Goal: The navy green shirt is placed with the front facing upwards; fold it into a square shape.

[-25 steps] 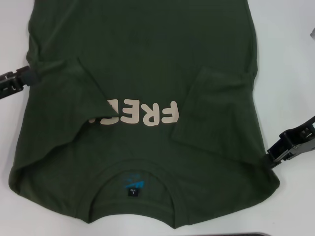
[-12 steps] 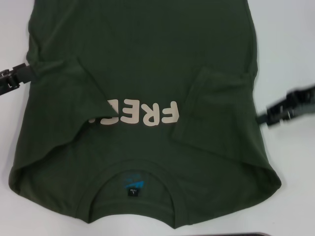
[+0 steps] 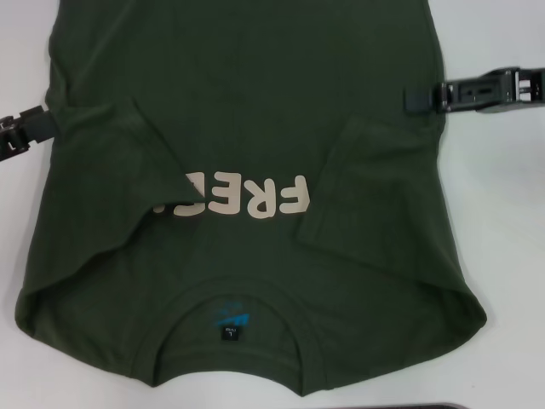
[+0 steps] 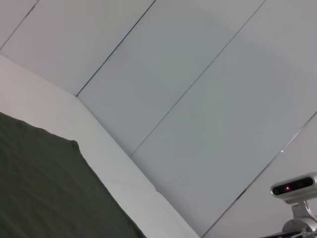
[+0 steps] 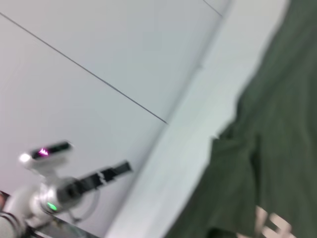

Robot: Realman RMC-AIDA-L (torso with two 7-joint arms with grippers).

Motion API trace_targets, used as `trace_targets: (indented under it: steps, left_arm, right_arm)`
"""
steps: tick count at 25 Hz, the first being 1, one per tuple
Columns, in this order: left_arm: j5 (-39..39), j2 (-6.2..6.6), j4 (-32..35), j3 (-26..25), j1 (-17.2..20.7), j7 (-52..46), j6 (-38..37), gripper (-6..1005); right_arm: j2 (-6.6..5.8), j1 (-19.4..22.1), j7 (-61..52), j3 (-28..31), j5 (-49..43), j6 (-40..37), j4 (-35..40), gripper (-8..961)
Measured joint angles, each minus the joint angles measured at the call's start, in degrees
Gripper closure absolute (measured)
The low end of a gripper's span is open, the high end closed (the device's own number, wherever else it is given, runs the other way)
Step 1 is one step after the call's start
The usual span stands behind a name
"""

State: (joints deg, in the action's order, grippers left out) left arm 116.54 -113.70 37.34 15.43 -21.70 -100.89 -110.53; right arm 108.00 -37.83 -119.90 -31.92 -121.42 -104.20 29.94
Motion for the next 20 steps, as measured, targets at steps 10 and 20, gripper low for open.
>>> trace_targets:
  steps: [10, 20]
  left_arm:
    - [0.3, 0.0, 0.1, 0.4, -0.4, -0.1, -0.8, 202]
    - [0.4, 0.08, 1.7, 3.5, 0.7, 1.2, -2.4, 204]
  right_arm:
    - [0.95, 1.3, 2.4, -0.7, 2.5, -2.6, -1.1, 143]
    - [4.02, 2.8, 15.7, -1.3, 2.3, -2.8, 0.7, 99]
